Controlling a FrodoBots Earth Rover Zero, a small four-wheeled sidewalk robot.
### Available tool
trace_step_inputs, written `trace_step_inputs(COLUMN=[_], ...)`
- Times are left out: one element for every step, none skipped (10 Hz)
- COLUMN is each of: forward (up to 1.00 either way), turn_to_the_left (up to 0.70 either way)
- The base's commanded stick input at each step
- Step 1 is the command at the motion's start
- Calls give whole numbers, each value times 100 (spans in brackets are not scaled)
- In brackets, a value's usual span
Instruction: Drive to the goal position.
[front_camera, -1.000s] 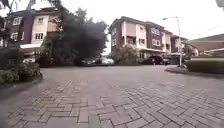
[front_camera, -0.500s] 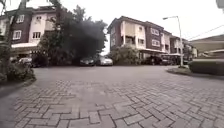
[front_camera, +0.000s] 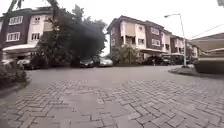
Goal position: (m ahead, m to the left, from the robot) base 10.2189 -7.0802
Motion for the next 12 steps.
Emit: trace_step_inputs(forward=[70,70,70,70,70,70,70,70,70,70,70,70], turn_to_the_left=[0,0,0,0,0,0,0,0,0,0,0,0])
